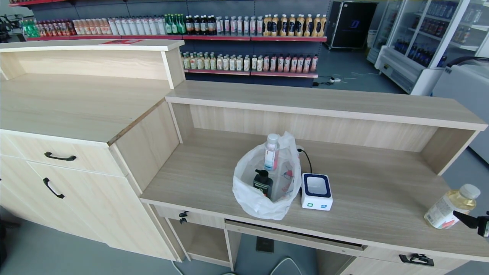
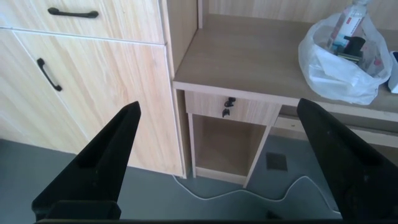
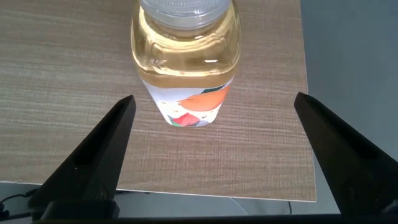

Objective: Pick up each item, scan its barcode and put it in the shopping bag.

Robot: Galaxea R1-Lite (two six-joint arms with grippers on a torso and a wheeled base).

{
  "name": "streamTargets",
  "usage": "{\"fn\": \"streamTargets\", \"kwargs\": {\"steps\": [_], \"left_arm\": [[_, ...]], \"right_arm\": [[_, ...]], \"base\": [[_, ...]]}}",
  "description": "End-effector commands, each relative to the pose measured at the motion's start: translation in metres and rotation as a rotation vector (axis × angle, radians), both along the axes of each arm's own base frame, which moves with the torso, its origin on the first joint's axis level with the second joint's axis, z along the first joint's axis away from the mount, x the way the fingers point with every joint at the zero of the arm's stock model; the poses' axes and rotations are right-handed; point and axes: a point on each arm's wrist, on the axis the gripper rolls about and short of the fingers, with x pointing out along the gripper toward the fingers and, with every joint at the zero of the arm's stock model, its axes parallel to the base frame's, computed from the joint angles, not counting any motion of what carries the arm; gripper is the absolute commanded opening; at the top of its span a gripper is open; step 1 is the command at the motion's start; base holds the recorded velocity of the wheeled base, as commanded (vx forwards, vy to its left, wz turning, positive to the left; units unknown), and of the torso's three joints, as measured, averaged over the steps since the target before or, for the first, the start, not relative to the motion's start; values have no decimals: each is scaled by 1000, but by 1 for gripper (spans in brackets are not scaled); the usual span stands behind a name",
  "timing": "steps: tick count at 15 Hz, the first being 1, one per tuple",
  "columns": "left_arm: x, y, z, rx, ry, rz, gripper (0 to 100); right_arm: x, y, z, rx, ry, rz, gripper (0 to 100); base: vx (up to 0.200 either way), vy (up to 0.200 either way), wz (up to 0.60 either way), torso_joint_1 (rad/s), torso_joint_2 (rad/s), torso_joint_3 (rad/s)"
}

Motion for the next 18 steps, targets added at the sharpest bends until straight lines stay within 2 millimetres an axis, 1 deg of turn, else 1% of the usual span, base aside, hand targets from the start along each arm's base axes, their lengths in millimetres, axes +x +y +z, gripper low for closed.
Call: {"fn": "streamTargets", "kwargs": {"steps": [1,5,10,18], "left_arm": [[0,0,0,0,0,0,100],[0,0,0,0,0,0,100],[0,0,0,0,0,0,100],[0,0,0,0,0,0,100]], "right_arm": [[9,0,-4,-8,-6,18,100],[23,2,-10,-18,-14,49,100],[34,9,-21,-17,-13,83,100],[43,16,-32,-27,-20,113,100]], "base": [[0,0,0,0,0,0],[0,0,0,0,0,0],[0,0,0,0,0,0],[0,0,0,0,0,0]]}}
